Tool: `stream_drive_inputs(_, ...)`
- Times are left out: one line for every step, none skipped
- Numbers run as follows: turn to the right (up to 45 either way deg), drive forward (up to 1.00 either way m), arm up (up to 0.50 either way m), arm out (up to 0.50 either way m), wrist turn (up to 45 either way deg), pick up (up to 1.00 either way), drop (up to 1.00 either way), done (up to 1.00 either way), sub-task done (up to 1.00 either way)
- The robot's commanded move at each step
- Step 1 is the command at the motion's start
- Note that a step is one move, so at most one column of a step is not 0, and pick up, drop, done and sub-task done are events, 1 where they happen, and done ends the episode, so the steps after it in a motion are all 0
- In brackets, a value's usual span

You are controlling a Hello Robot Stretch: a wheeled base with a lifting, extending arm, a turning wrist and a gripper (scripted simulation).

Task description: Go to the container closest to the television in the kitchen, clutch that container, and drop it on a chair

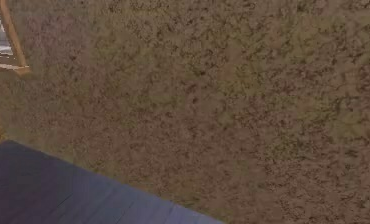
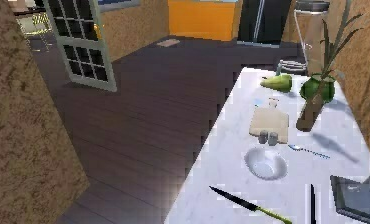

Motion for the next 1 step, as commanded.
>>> stream_drive_inputs(0.0,0.30,0.00,0.00,0.0,0.00,0.00,0.00,0.00)
